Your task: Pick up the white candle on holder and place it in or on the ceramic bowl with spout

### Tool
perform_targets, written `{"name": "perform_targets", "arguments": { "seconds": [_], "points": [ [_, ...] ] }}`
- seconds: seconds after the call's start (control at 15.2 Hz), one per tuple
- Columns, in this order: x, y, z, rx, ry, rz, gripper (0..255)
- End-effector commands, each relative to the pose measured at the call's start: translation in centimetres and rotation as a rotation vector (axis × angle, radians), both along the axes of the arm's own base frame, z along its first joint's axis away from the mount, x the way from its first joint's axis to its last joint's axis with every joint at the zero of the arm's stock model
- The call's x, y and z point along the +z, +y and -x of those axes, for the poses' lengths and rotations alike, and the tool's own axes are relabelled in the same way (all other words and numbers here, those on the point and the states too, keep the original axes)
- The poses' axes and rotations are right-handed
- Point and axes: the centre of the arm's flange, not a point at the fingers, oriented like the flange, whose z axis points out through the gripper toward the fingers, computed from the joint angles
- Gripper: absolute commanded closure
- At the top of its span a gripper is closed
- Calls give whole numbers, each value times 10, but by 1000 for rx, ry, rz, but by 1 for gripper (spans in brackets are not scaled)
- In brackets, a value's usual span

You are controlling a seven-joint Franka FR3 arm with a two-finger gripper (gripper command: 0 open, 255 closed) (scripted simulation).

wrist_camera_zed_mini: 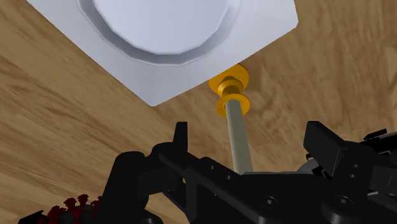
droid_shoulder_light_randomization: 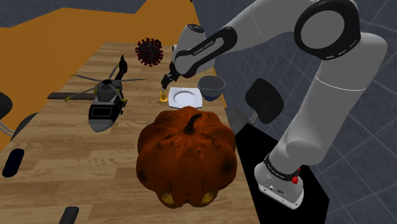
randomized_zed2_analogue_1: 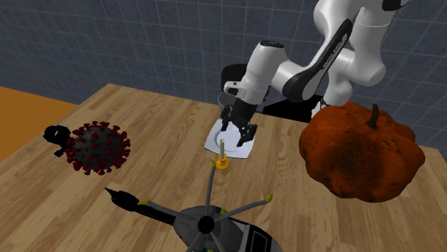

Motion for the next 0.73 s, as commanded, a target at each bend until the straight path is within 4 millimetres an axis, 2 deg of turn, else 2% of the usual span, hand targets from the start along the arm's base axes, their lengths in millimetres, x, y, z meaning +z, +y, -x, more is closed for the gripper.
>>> {"name": "perform_targets", "arguments": {
  "seconds": [0.0,0.46,0.66],
  "points": [
    [-13,7,-17,6,-14,-5,0],
    [-47,9,-32,6,-14,-5,0],
    [-50,10,-33,6,-14,-5,0]
  ]
}}
